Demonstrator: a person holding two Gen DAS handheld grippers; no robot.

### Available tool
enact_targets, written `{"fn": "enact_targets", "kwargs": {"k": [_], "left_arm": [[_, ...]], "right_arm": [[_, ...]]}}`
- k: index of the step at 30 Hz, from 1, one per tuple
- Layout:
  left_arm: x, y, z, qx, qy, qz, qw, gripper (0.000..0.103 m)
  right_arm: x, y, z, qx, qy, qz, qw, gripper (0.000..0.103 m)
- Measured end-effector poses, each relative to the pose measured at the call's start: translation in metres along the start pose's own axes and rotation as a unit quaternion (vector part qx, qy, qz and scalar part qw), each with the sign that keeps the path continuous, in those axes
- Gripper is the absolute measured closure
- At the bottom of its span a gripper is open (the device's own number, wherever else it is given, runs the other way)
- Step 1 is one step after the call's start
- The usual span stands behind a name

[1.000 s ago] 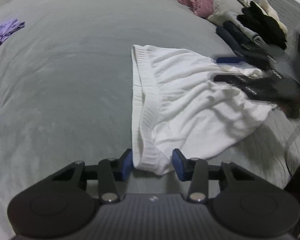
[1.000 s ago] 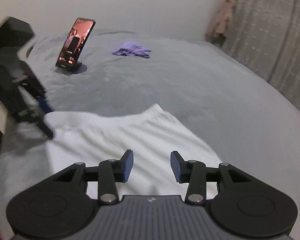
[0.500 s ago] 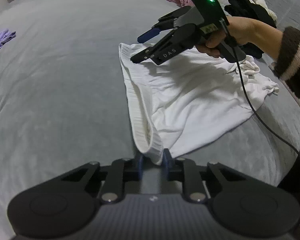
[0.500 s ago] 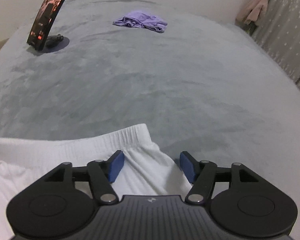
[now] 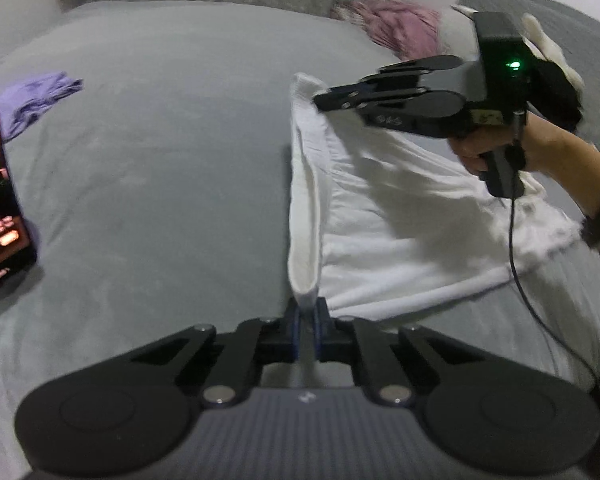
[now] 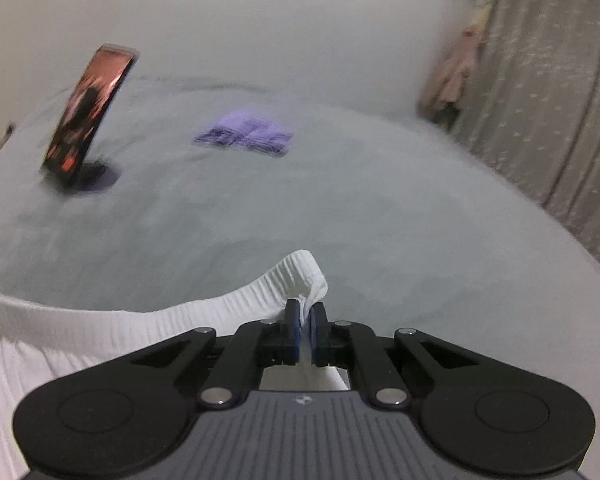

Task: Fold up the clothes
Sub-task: 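Grasp the waistband with the left gripper while the right grasps the waistband too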

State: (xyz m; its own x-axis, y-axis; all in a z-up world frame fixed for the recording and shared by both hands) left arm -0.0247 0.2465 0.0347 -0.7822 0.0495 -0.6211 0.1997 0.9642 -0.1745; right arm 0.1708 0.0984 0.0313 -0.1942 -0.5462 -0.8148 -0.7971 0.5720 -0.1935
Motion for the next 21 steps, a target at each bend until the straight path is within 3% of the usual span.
{"fn": "enact_targets", "kwargs": {"k": [5,8,11,14,15,16,21], "left_arm": [[-0.012,0.021,0.02,-0.07,0.019,-0.015,0.9972,0.103],[-0.016,0.028,0.028,-0.074,0.029,-0.027,0.9964,0.103],[-0.017,0.028,0.027,-0.07,0.028,-0.03,0.9967,0.095],[-0.018,0.025,0.025,-0.051,0.023,-0.034,0.9979,0.07],[-0.017,0.022,0.025,-0.049,0.022,-0.034,0.998,0.065],[-0.018,0.02,0.024,-0.046,0.018,-0.033,0.9982,0.064],[-0.025,0.018,0.026,-0.013,0.005,-0.061,0.998,0.062]], "right_arm": [[-0.02,-0.011,0.043,0.035,0.022,0.015,0.999,0.098],[-0.018,-0.013,0.073,0.048,0.055,0.03,0.997,0.098],[-0.008,-0.009,0.091,0.065,0.082,0.035,0.994,0.097],[-0.008,-0.012,0.086,0.083,0.081,0.06,0.991,0.08],[-0.009,-0.013,0.08,0.089,0.077,0.064,0.991,0.069],[-0.011,-0.014,0.072,0.093,0.073,0.066,0.991,0.062],[-0.013,-0.019,0.025,0.103,0.055,0.067,0.991,0.054]]}}
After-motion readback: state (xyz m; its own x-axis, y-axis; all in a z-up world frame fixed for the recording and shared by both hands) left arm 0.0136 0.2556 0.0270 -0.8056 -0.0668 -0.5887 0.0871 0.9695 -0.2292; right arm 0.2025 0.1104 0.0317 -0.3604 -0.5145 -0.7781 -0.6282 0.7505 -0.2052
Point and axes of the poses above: each gripper's, at about its wrist camera, not at the fingertips, and z roughly the way its jaws point, y to its left, x to its underside, the point moved 2 cm from there along z, roughly the way its jaws point, and after that the axes turned 5 degrees about z, right-handed, at the moved point
